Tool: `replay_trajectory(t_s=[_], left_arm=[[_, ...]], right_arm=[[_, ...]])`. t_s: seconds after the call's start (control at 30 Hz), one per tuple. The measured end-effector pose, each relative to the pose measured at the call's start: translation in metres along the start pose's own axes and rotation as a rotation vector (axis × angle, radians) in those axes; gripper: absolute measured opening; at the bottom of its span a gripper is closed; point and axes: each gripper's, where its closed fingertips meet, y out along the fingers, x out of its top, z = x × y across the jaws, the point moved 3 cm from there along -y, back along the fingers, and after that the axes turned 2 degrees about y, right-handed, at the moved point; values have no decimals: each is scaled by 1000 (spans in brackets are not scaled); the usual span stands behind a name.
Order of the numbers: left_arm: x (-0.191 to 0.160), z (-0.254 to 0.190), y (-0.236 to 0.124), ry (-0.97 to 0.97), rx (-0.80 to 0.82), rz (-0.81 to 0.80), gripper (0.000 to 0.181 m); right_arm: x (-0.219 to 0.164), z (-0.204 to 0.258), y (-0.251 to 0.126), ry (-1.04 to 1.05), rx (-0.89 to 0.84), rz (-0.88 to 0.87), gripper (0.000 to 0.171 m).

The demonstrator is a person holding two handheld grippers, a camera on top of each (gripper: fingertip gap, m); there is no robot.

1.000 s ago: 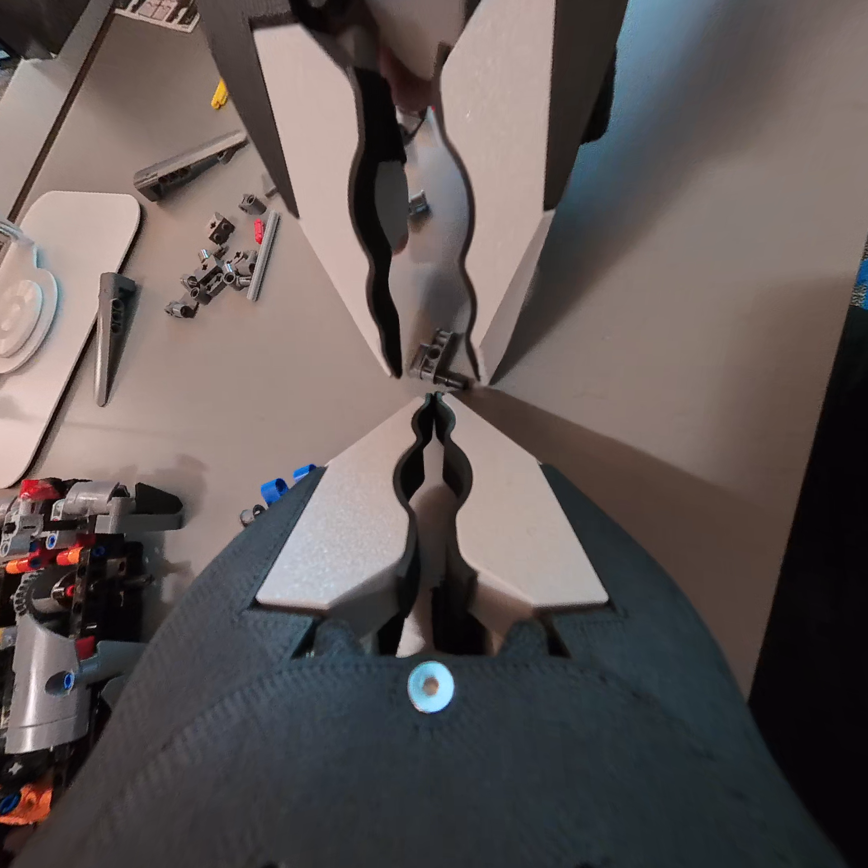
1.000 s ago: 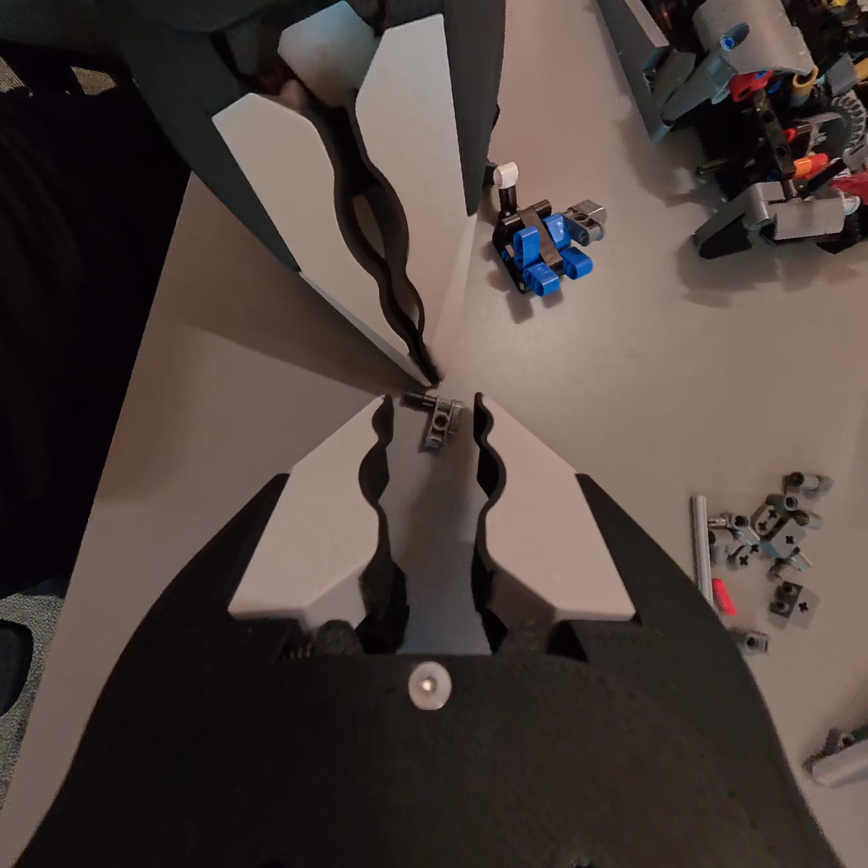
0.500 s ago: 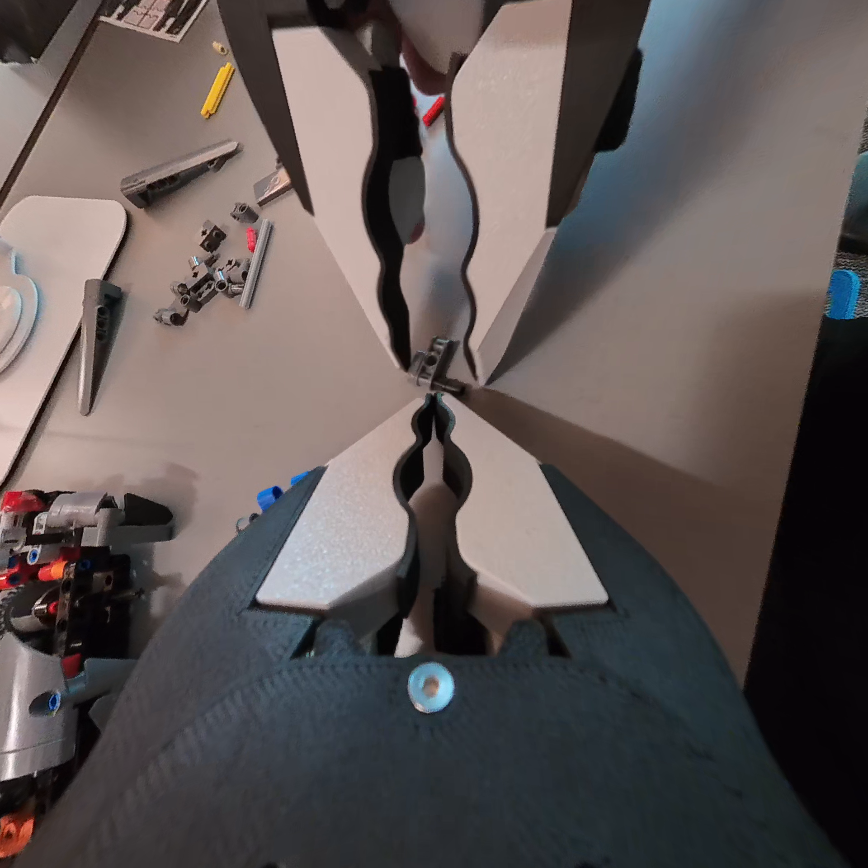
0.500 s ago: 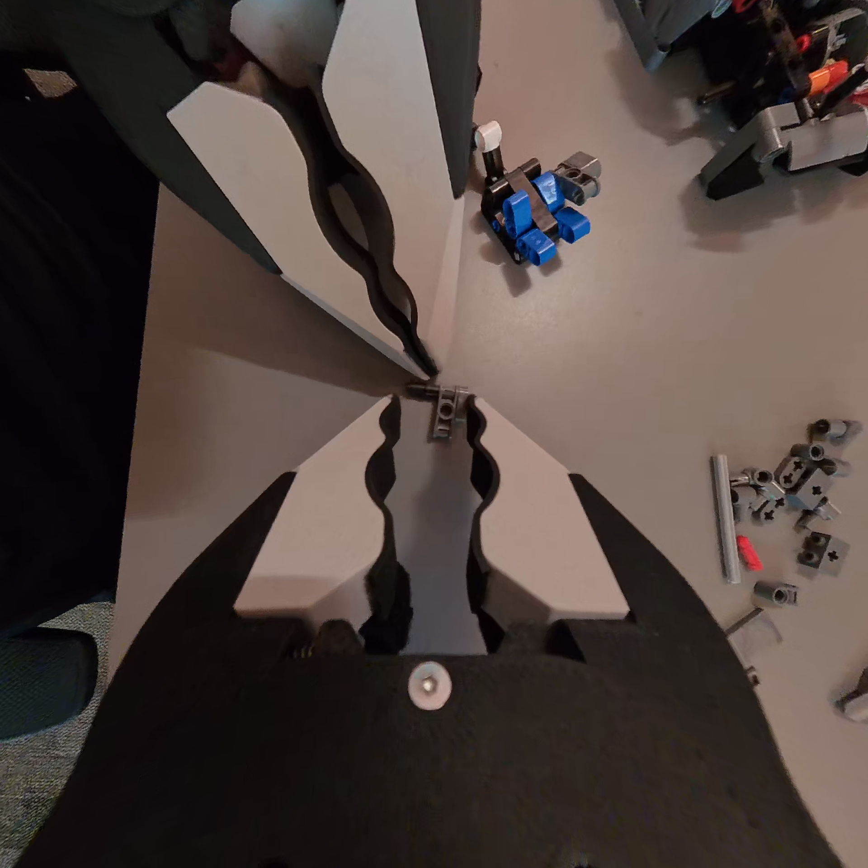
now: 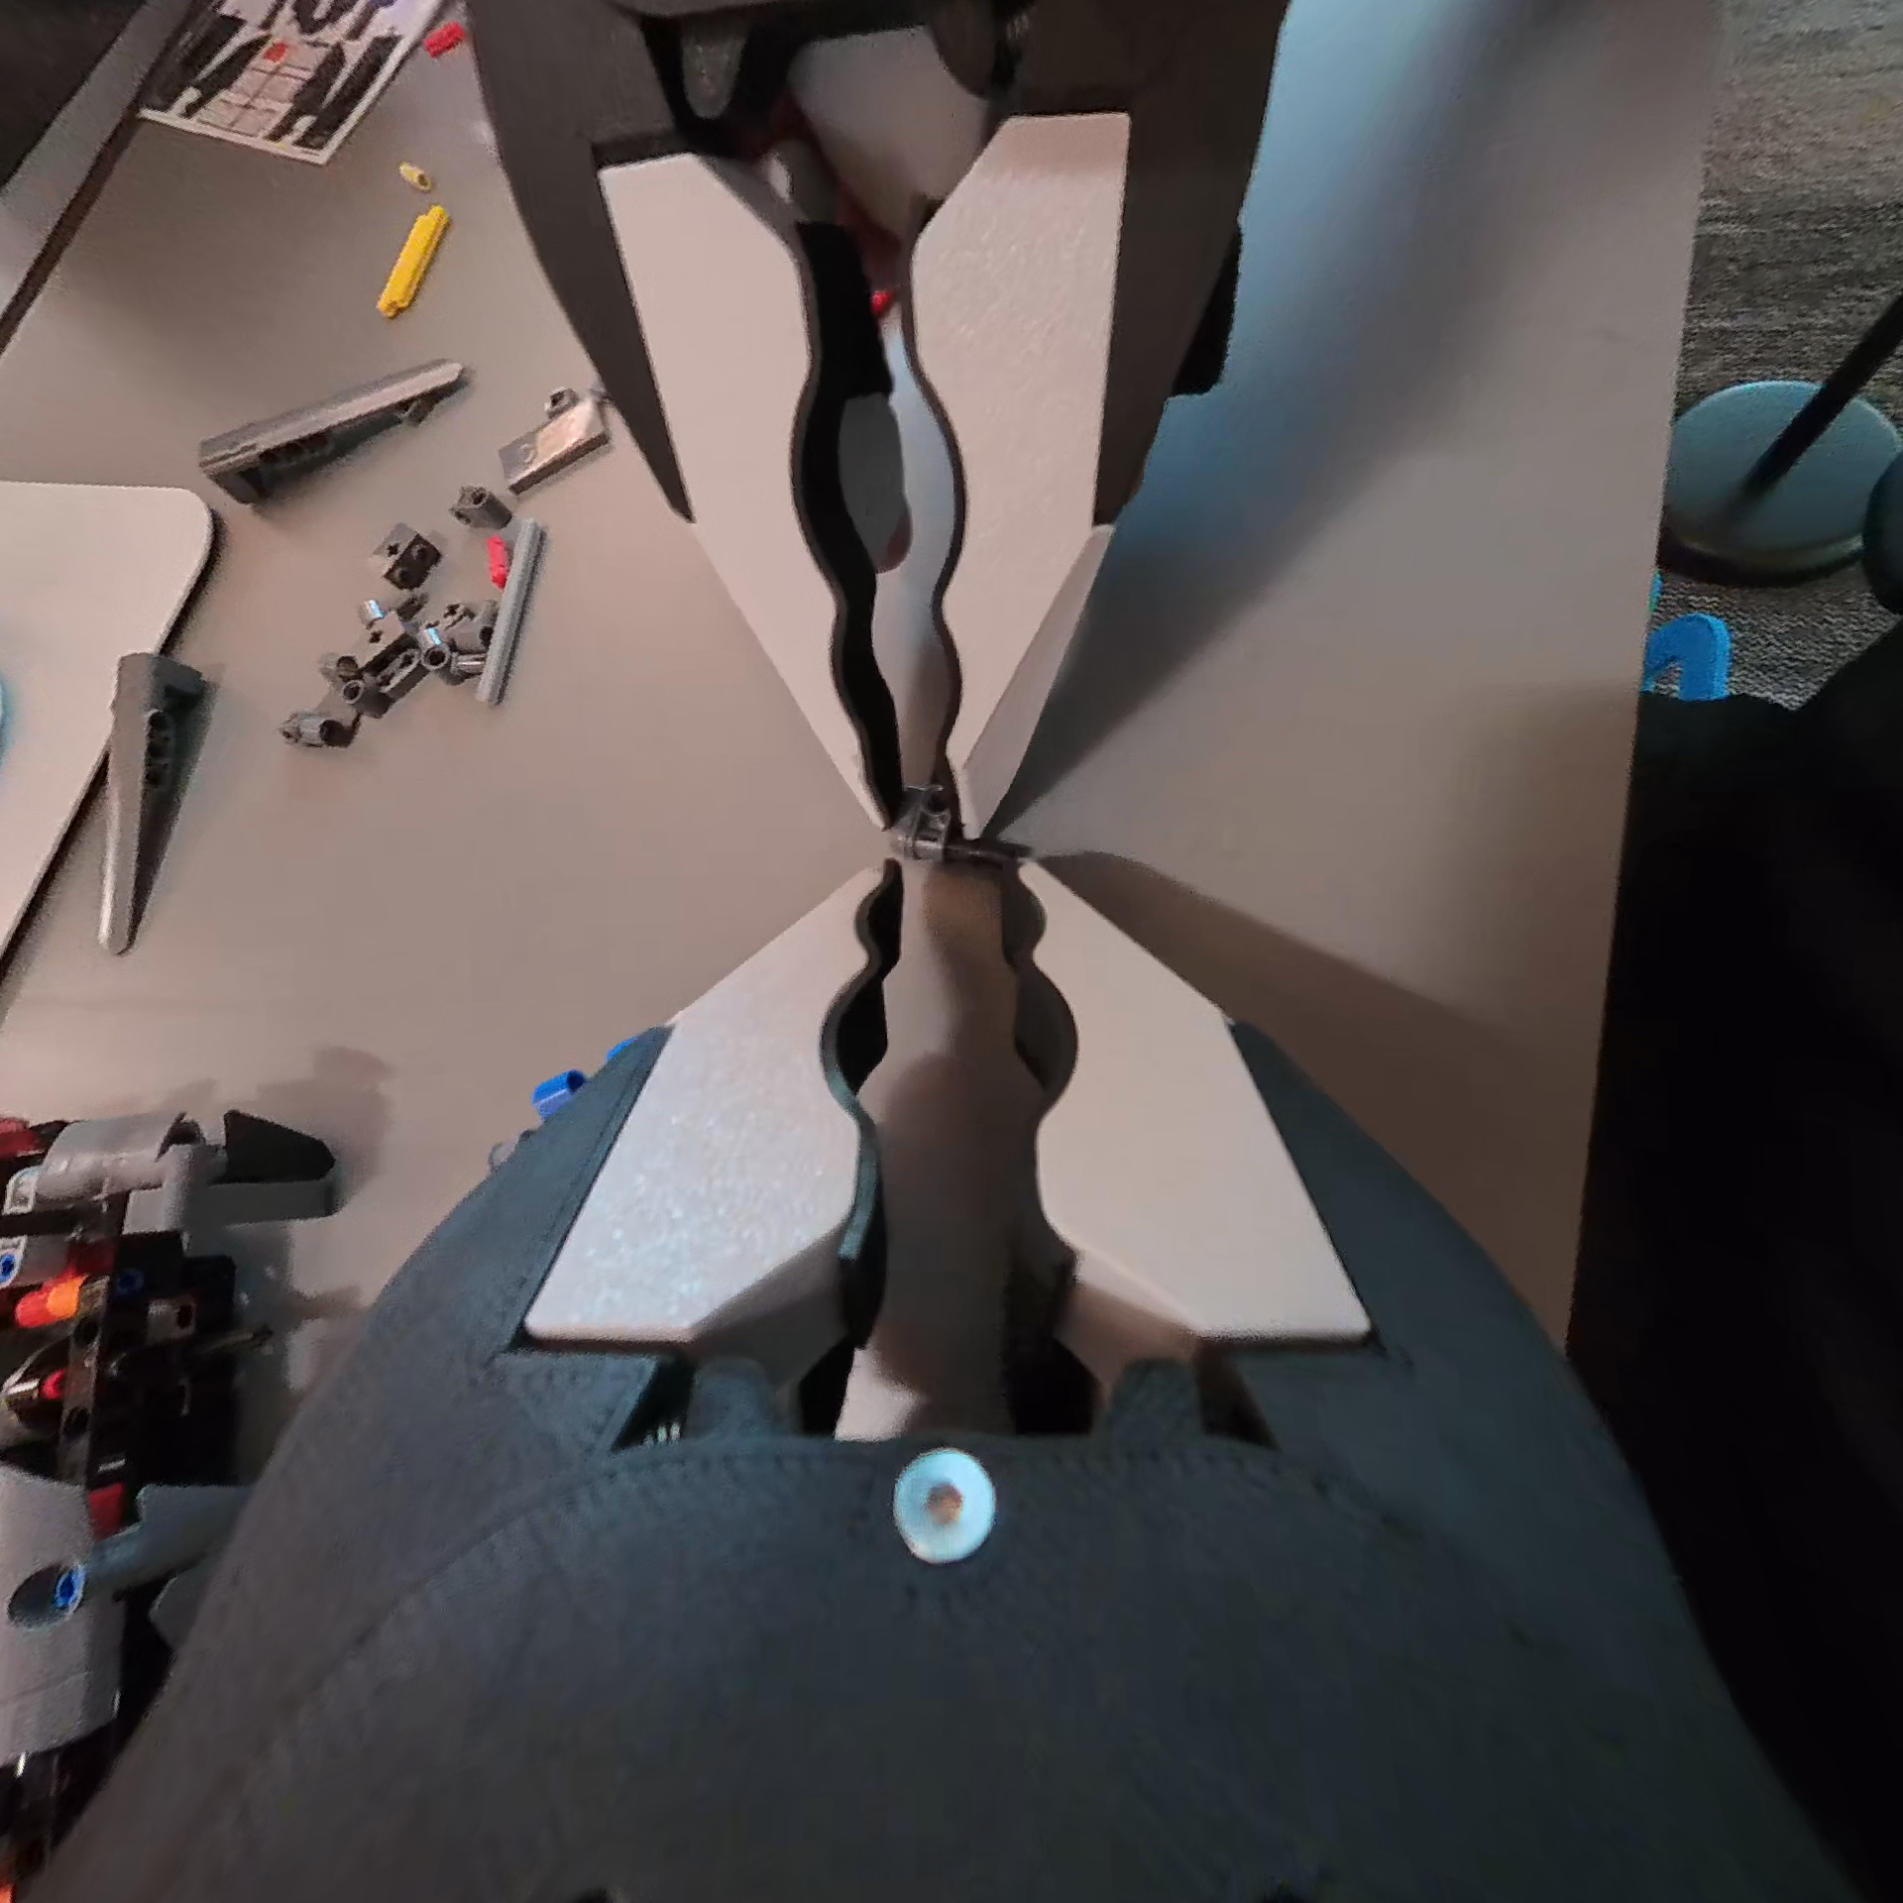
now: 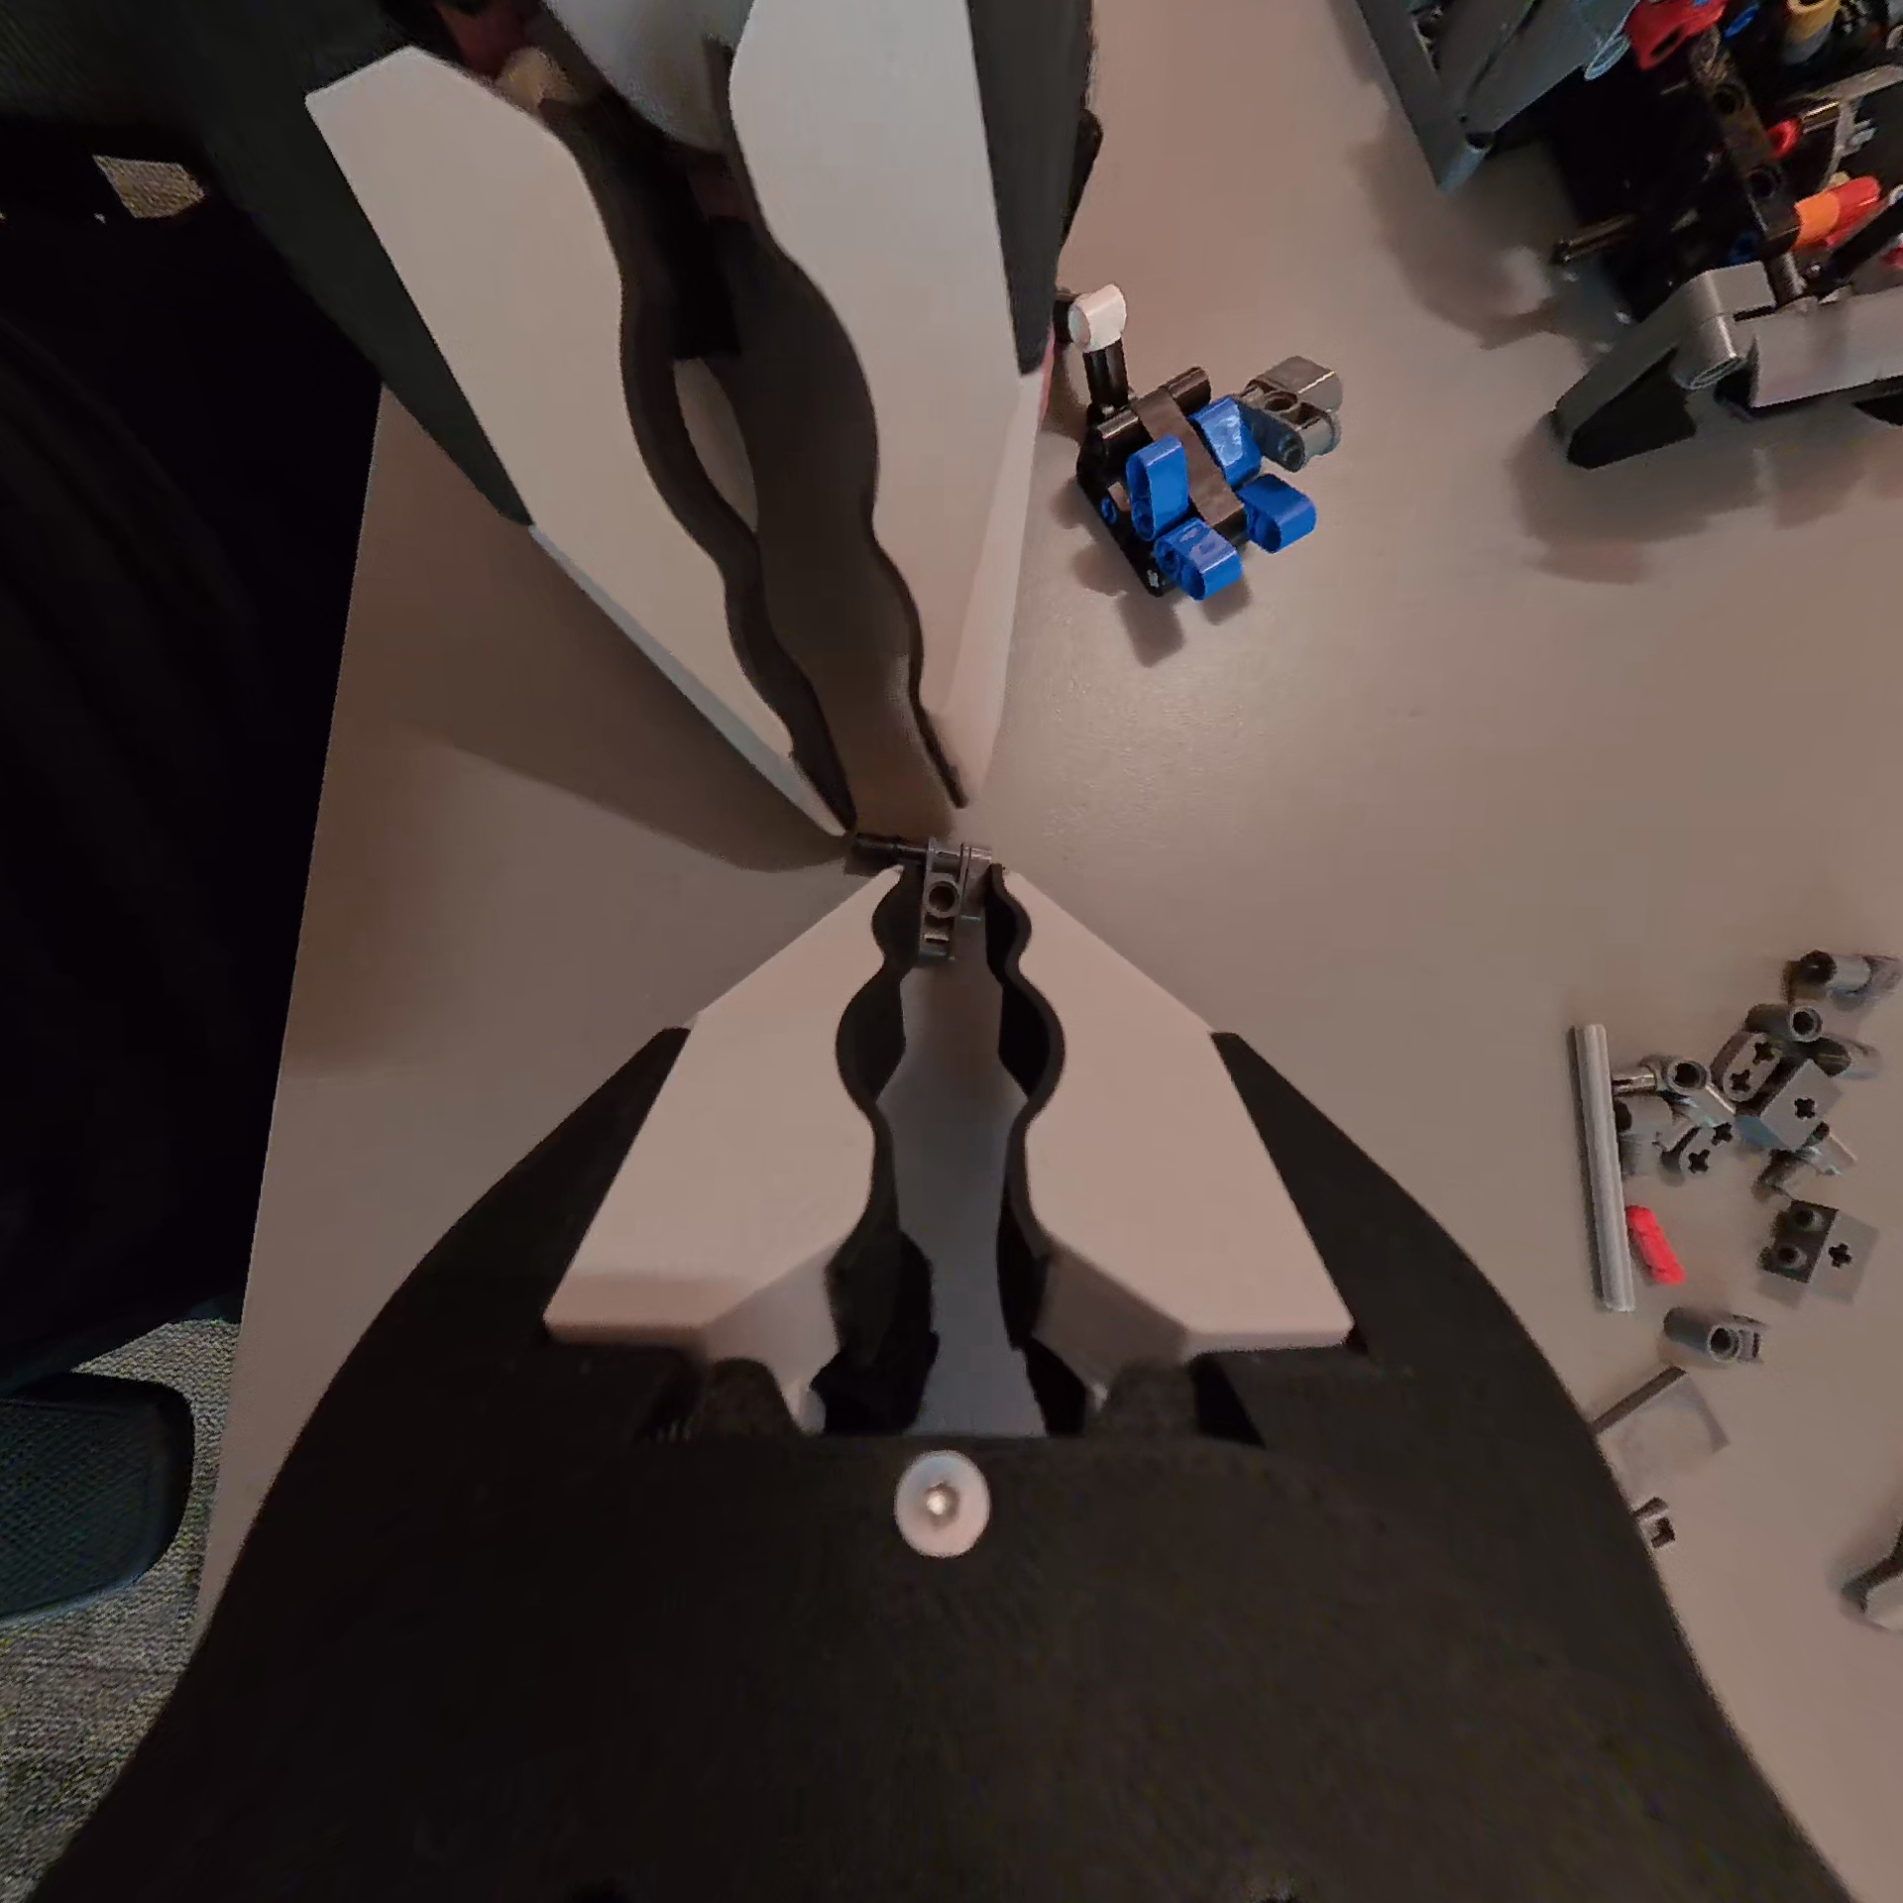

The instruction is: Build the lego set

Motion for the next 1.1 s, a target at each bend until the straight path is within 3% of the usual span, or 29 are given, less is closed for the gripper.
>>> replay_trajectory(t_s=[0.03, 0.43, 1.1], left_arm=[[0, -2, 1, 11, -9, 3, 17], [-2, -7, 5, 44, -19, 40, 5], [-2, -5, 7, 42, 9, 54, 1]], right_arm=[[0, 0, 0, 1, 2, -2, 9], [0, 1, 0, -20, 4, -5, 9], [-1, 0, 0, -60, -4, -4, 9]])
